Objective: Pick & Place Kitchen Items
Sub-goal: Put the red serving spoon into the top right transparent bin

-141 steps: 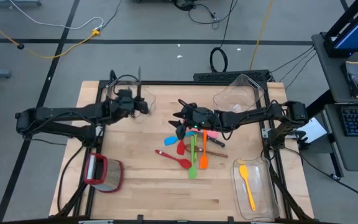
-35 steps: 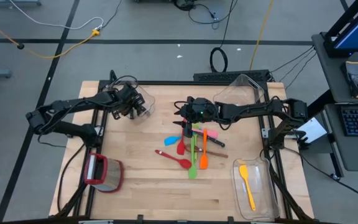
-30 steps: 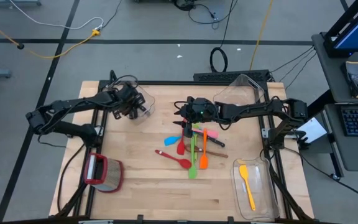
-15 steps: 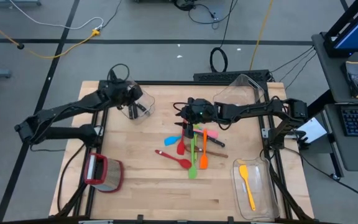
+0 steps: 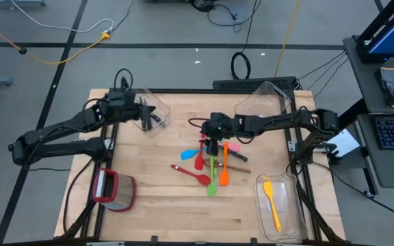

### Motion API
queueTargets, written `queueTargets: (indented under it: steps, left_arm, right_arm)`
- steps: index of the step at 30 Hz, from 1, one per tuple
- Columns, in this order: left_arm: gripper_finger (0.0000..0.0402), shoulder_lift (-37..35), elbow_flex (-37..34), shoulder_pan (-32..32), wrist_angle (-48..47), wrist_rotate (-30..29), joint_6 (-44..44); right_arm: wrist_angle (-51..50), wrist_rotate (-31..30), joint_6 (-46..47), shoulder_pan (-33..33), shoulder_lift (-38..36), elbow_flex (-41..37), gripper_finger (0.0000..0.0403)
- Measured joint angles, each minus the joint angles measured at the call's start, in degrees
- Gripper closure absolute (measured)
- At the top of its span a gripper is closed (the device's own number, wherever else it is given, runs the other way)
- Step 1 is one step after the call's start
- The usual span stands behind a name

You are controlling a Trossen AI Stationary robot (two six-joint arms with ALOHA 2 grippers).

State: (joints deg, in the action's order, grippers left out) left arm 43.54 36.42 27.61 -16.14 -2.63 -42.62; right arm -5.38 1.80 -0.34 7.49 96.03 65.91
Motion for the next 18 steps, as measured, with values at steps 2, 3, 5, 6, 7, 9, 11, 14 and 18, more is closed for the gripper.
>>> queueTargets:
  steps: [2,3,5,6,7,9,11,14,18]
  left_arm:
    - [0.0388,-1.0,0.0,-1.1,0.1,0.9,4.7]
    - [0.0395,-1.4,0.0,-1.6,0.3,1.6,7.0]
    - [0.0394,-2.1,0.0,-2.5,0.6,3.4,11.5]
    - [0.0392,-2.2,0.0,-2.8,1.1,4.7,13.4]
    - [0.0391,-2.4,0.0,-3.2,1.5,6.0,15.3]
    - [0.0396,-2.4,0.0,-4.2,1.8,9.0,18.7]
    - [0.0399,-2.4,0.0,-5.5,1.8,11.4,21.9]
    - [0.0393,-2.4,0.0,-7.7,1.9,12.2,25.2]
    - [0.0394,-2.4,0.0,-11.1,3.6,14.2,27.7]
  right_arm:
    - [-0.6,0.0,0.7,-0.8,0.0,0.0,0.0218]
    - [-1.0,0.0,0.7,-1.3,0.0,0.0,0.0218]
    - [-1.2,0.0,-0.1,-2.3,0.0,0.0,0.0218]
    - [-1.4,-0.1,-0.3,-2.8,0.0,0.0,0.0218]
    - [-1.2,-0.2,-0.3,-3.3,0.0,0.0,0.0218]
    - [-0.4,-0.1,0.1,-4.1,0.0,0.0,0.0218]
    - [1.2,-0.1,0.3,-4.7,0.0,0.0,0.0218]
    - [3.5,-0.2,-0.3,-5.4,0.0,0.0,0.0218]
    - [5.2,-0.2,2.5,-6.5,-0.4,0.0,0.0218]
